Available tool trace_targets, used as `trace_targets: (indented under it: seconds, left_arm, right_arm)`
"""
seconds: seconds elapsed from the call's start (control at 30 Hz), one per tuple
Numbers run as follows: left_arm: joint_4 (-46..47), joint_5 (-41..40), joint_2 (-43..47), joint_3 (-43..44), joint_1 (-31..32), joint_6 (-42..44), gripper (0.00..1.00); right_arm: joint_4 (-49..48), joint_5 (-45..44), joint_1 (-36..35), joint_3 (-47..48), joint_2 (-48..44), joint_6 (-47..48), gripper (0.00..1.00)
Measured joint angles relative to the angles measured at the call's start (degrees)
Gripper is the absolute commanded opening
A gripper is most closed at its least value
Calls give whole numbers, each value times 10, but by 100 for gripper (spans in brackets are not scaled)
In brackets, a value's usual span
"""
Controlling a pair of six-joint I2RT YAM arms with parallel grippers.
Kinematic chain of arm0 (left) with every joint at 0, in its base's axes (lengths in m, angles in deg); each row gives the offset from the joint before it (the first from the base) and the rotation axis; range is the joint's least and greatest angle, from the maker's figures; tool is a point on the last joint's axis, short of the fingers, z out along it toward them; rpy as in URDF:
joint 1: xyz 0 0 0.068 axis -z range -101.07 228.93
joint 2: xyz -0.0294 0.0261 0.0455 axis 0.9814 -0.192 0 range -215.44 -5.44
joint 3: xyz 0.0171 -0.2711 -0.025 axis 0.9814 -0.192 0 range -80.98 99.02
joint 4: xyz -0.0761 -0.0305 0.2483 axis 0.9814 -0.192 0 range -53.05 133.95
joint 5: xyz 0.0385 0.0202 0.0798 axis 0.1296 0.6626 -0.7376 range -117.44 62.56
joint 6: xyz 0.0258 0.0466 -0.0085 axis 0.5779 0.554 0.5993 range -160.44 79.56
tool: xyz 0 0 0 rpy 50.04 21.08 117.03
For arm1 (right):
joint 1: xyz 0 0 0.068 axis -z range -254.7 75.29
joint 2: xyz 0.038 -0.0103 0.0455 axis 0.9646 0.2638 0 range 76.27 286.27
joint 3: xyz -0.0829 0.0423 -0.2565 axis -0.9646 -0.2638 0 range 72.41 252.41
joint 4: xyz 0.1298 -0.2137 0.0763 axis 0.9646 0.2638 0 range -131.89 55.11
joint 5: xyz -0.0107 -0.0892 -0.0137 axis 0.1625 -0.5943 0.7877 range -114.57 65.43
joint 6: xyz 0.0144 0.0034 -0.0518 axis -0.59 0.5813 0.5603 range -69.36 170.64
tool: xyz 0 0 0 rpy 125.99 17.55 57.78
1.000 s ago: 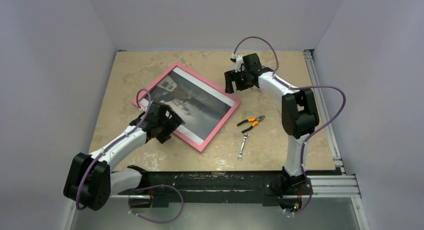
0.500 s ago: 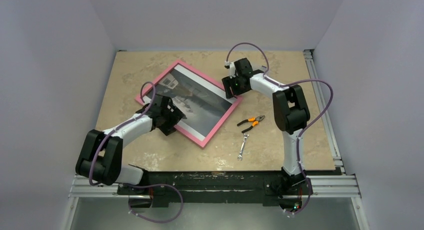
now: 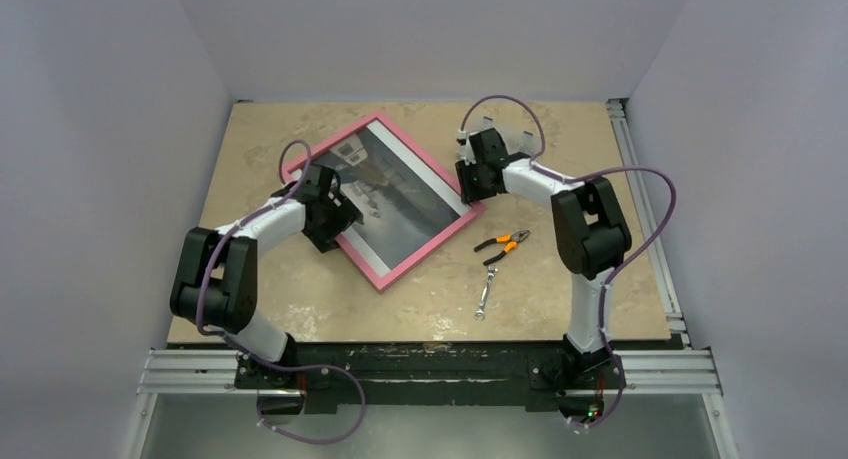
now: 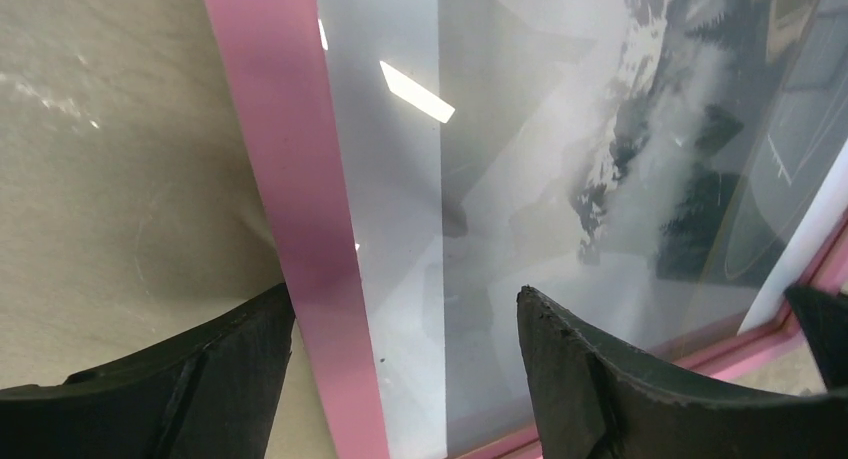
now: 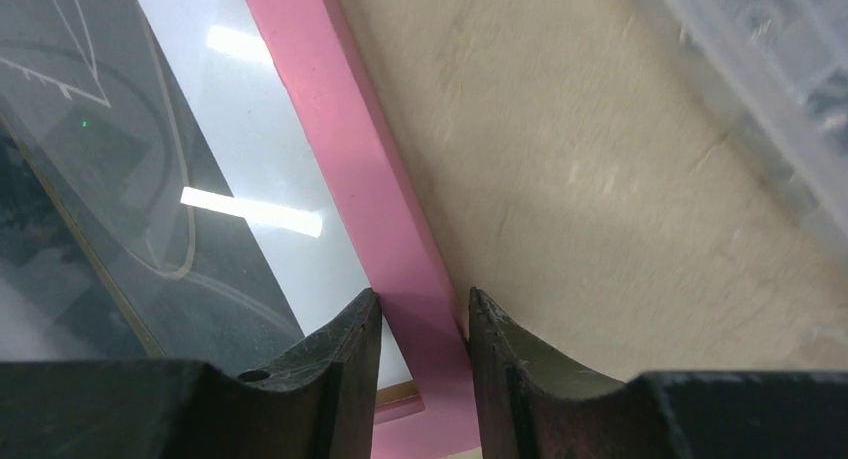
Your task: Take the photo out of the frame
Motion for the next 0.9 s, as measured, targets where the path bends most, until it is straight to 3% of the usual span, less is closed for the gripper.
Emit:
trace_targets:
  seconds: [0.43, 0.77, 0.9]
  left_arm:
    - [-56, -15, -108, 132, -20, 77, 79]
    - [-61, -8, -194, 240, -31, 109, 76]
    - [-66, -2, -204, 255, -31, 124, 79]
  right_arm:
    - [-60, -17, -32, -212, -146, -97, 23]
    - [-71, -51, -72, -275, -197, -153, 23]
    - [-76, -51, -74, -282, -201, -161, 31]
